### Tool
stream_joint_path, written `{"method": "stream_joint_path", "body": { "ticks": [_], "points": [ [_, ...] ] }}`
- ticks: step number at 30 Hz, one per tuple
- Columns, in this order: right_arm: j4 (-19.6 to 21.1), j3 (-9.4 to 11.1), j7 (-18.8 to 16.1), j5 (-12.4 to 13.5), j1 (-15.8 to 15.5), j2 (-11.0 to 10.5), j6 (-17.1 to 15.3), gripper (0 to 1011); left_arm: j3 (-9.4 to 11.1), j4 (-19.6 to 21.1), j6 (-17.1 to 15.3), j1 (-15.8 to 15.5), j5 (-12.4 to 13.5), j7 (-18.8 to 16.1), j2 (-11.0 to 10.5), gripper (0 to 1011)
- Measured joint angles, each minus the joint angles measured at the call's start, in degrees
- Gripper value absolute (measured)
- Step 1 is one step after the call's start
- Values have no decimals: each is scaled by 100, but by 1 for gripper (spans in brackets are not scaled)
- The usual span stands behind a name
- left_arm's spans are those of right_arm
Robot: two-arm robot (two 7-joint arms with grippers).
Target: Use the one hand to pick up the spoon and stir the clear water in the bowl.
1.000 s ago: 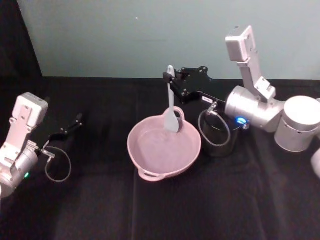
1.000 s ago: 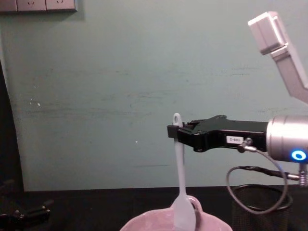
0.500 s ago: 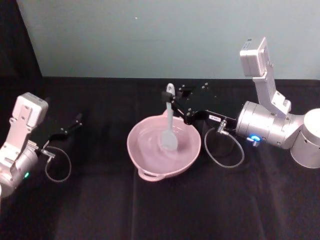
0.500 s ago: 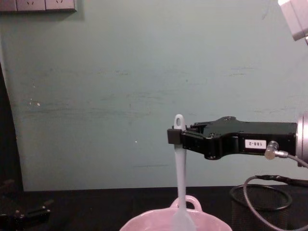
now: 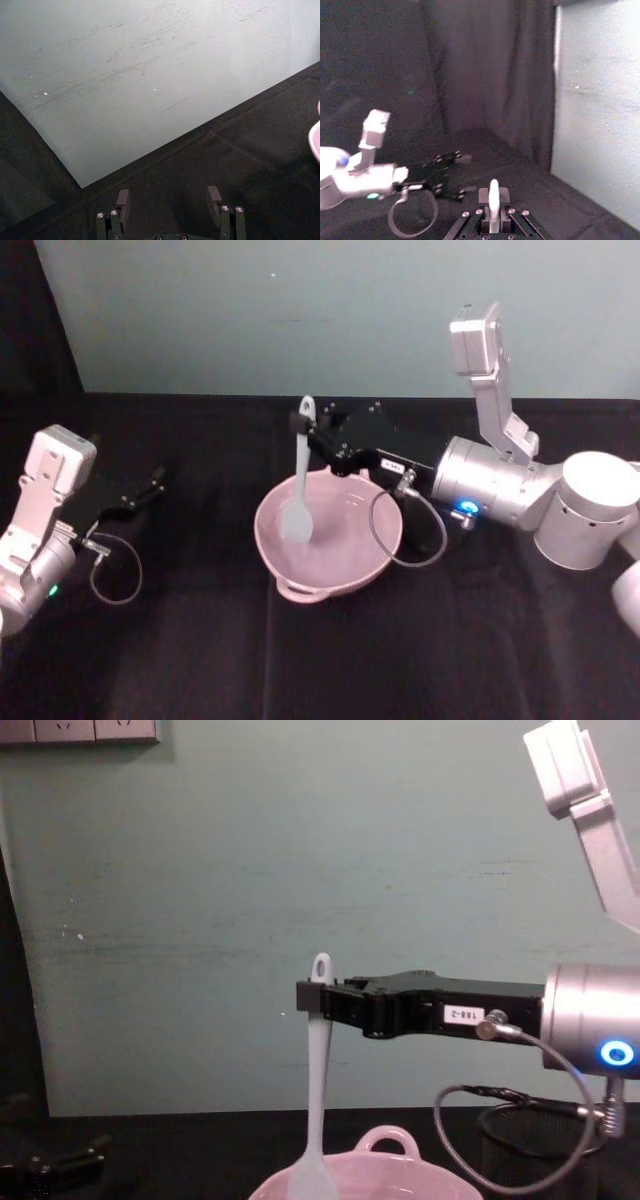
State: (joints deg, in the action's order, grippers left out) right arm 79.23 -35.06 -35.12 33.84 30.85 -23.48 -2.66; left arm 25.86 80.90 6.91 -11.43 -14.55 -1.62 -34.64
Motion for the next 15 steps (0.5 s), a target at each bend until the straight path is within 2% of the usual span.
{"method": "stream_joint_path", "body": {
  "ticks": [8, 15],
  "points": [
    [-386, 151, 307, -254, 59, 260, 313, 119, 0, 0, 0, 0, 0, 0, 0, 1011],
    [-481, 300, 448, -458, 23, 248, 473, 120, 0, 0, 0, 0, 0, 0, 0, 1011]
  ]
}}
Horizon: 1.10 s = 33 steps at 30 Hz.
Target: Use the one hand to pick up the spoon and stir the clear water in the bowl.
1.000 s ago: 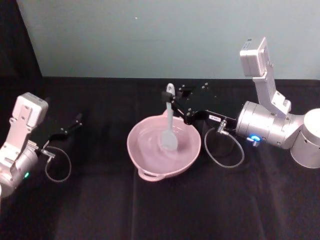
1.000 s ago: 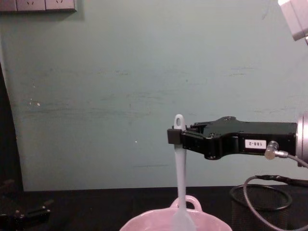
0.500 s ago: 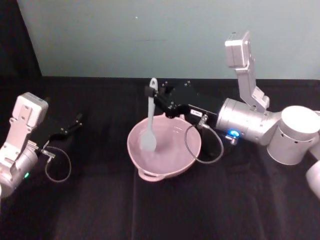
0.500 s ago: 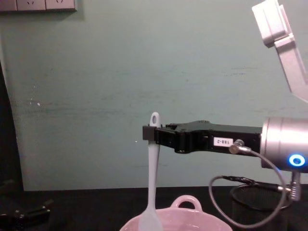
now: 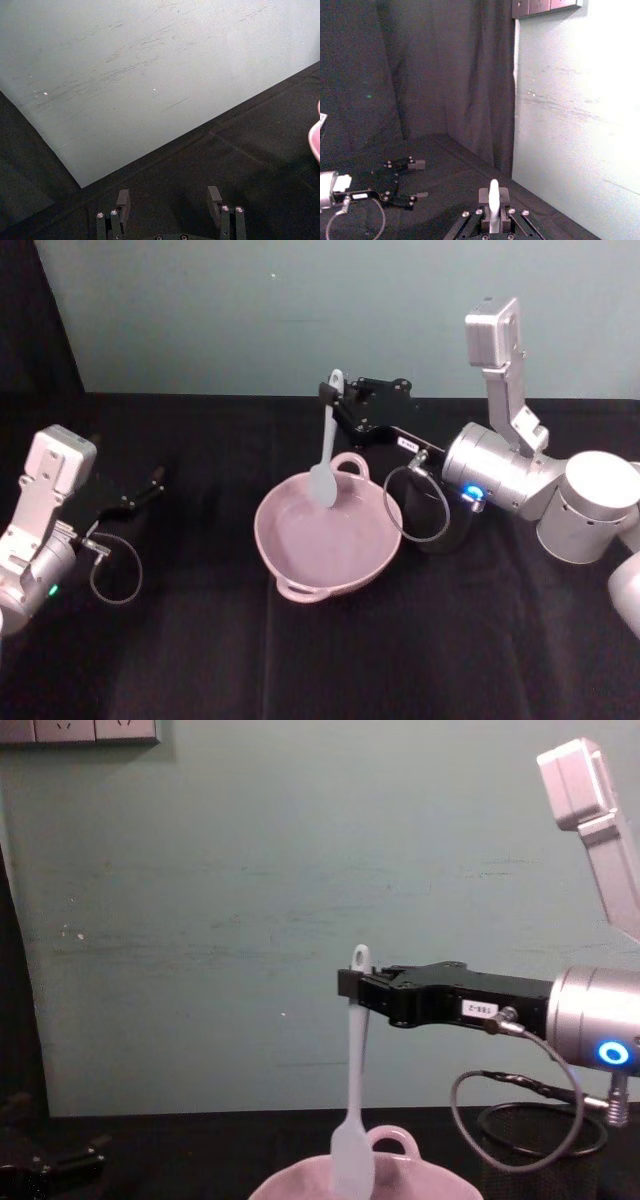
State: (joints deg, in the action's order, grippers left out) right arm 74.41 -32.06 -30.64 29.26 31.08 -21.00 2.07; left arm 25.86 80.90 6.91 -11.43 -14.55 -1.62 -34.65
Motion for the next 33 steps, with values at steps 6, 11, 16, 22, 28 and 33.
{"method": "stream_joint_path", "body": {
  "ticks": [6, 11, 16, 22, 28, 33],
  "points": [
    [231, 111, 18, -151, -105, -204, -27, 119, 0, 0, 0, 0, 0, 0, 0, 1011],
    [539, 209, -54, -214, -260, -436, -170, 119, 0, 0, 0, 0, 0, 0, 0, 1011],
    [818, 284, -190, -172, -441, -613, -313, 119, 0, 0, 0, 0, 0, 0, 0, 1011],
    [1191, 352, -375, 51, -704, -791, -457, 120, 0, 0, 0, 0, 0, 0, 0, 1011],
    [1320, 294, -523, 303, -792, -777, -556, 119, 0, 0, 0, 0, 0, 0, 0, 1011],
    [1171, 143, -609, 368, -703, -603, -494, 120, 0, 0, 0, 0, 0, 0, 0, 1011]
  ]
}}
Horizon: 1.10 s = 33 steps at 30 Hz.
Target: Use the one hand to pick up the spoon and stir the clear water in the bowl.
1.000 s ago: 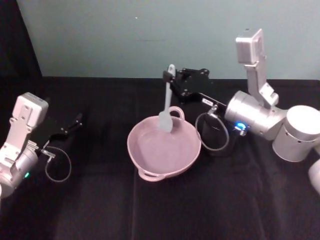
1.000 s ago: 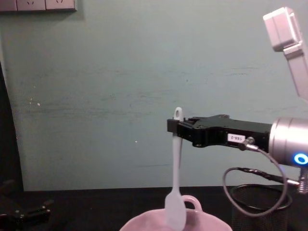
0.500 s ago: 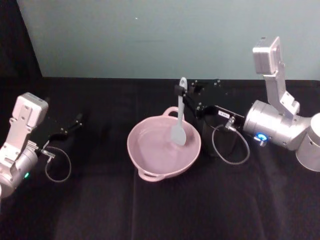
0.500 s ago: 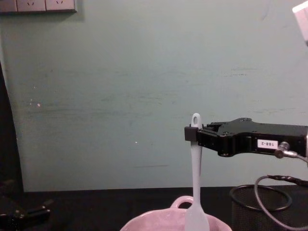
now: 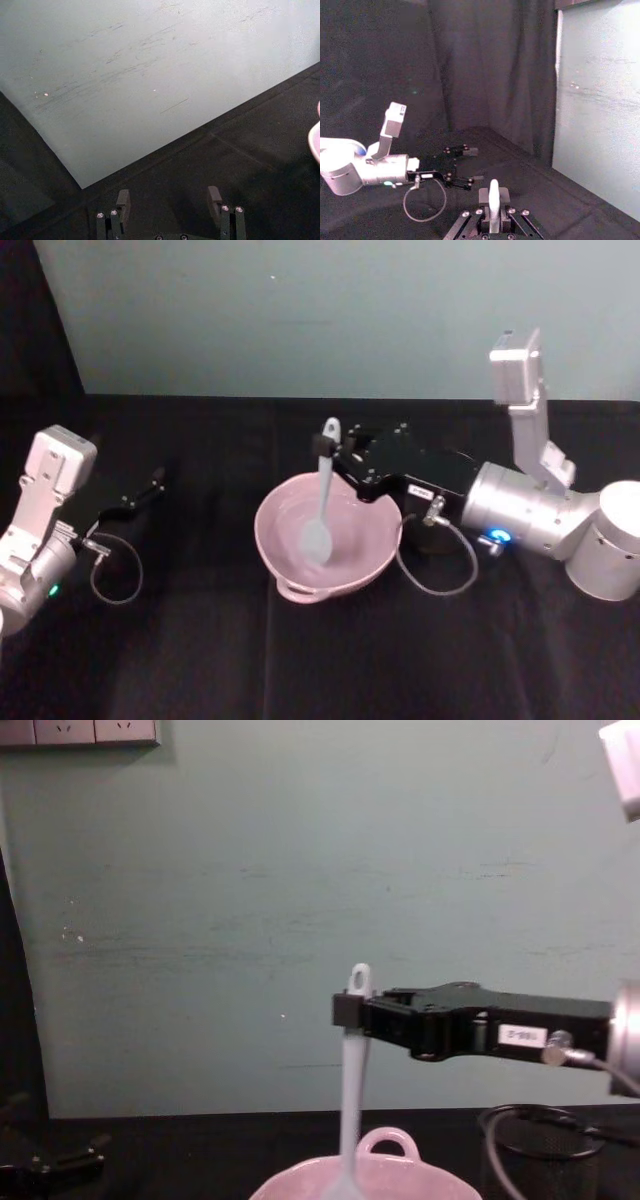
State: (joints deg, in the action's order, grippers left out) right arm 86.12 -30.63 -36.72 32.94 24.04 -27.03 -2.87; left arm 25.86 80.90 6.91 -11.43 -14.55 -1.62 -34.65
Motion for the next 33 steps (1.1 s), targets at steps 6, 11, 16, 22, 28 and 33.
{"method": "stream_joint_path", "body": {
  "ticks": [6, 11, 16, 22, 28, 33],
  "points": [
    [-452, -182, -28, -68, 243, 345, 268, 119, 0, 0, 0, 0, 0, 0, 0, 1011],
    [-935, -260, 120, -269, 475, 647, 456, 119, 0, 0, 0, 0, 0, 0, 0, 1011],
    [-1236, -229, 295, -438, 602, 808, 568, 119, 0, 0, 0, 0, 0, 0, 0, 1011],
    [-1375, -62, 580, -645, 642, 880, 663, 119, 0, 0, 0, 0, 0, 0, 0, 1011],
    [-1220, 118, 718, -785, 552, 755, 671, 119, 0, 0, 0, 0, 0, 0, 0, 1011],
    [-961, 256, 737, -857, 408, 566, 564, 120, 0, 0, 0, 0, 0, 0, 0, 1011]
  ]
}}
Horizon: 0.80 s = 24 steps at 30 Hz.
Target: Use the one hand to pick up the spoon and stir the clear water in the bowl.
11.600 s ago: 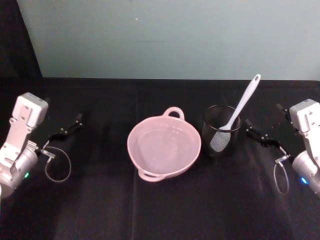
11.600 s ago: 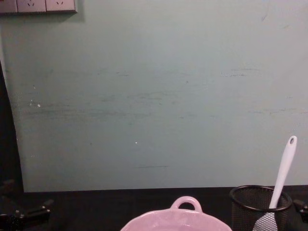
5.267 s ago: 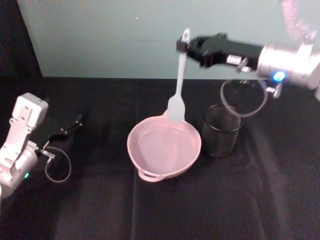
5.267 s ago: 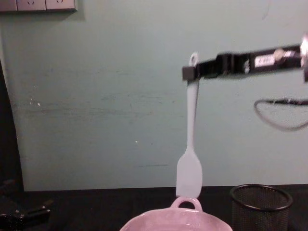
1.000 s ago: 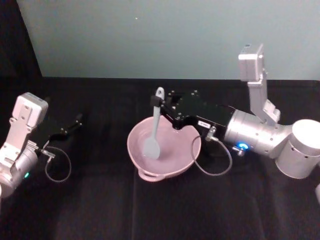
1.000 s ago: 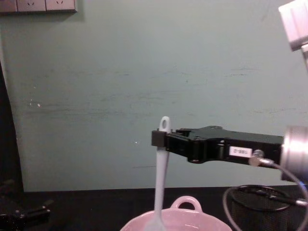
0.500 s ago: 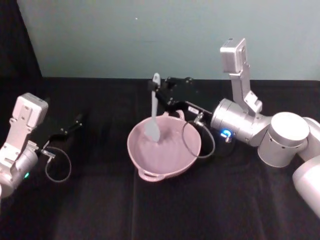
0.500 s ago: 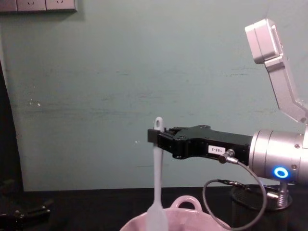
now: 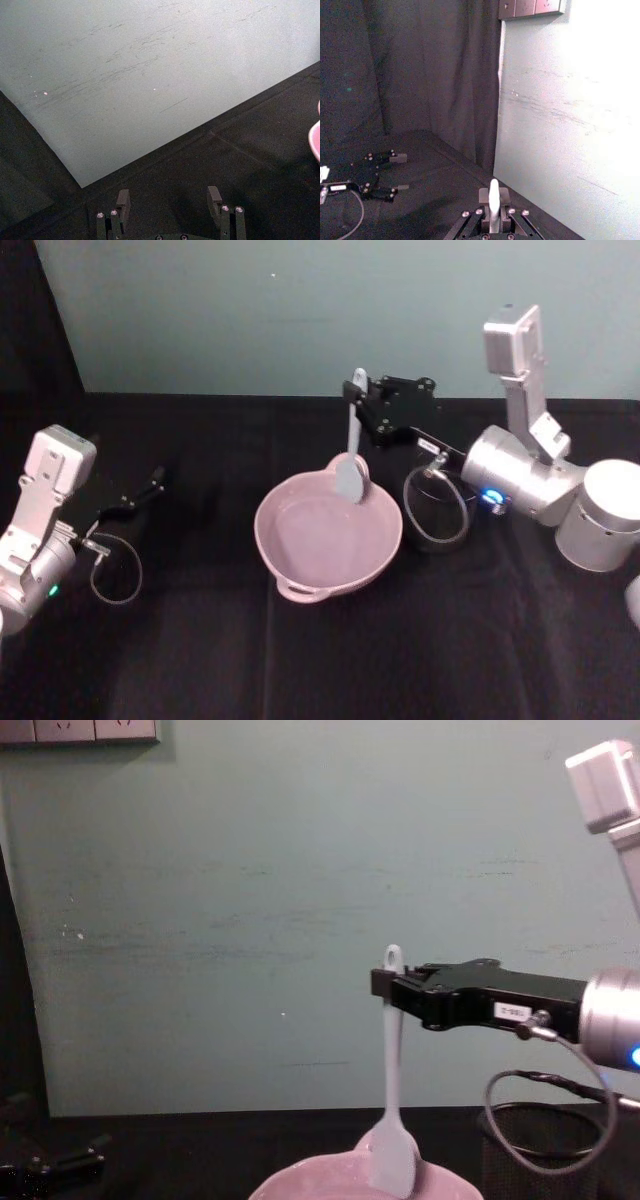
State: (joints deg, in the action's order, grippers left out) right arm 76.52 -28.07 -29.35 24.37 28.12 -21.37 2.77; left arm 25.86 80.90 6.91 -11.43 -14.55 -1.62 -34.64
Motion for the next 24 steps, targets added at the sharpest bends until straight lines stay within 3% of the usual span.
{"method": "stream_joint_path", "body": {
  "ticks": [6, 13, 17, 24],
  "points": [
    [362, 112, -80, 9, -239, -233, -135, 119, 0, 0, 0, 0, 0, 0, 0, 1011],
    [822, 159, -268, 198, -579, -427, -258, 119, 0, 0, 0, 0, 0, 0, 0, 1011],
    [911, 97, -333, 295, -674, -420, -314, 119, 0, 0, 0, 0, 0, 0, 0, 1011],
    [803, -61, -329, 351, -635, -185, -239, 120, 0, 0, 0, 0, 0, 0, 0, 1011]
  ]
}}
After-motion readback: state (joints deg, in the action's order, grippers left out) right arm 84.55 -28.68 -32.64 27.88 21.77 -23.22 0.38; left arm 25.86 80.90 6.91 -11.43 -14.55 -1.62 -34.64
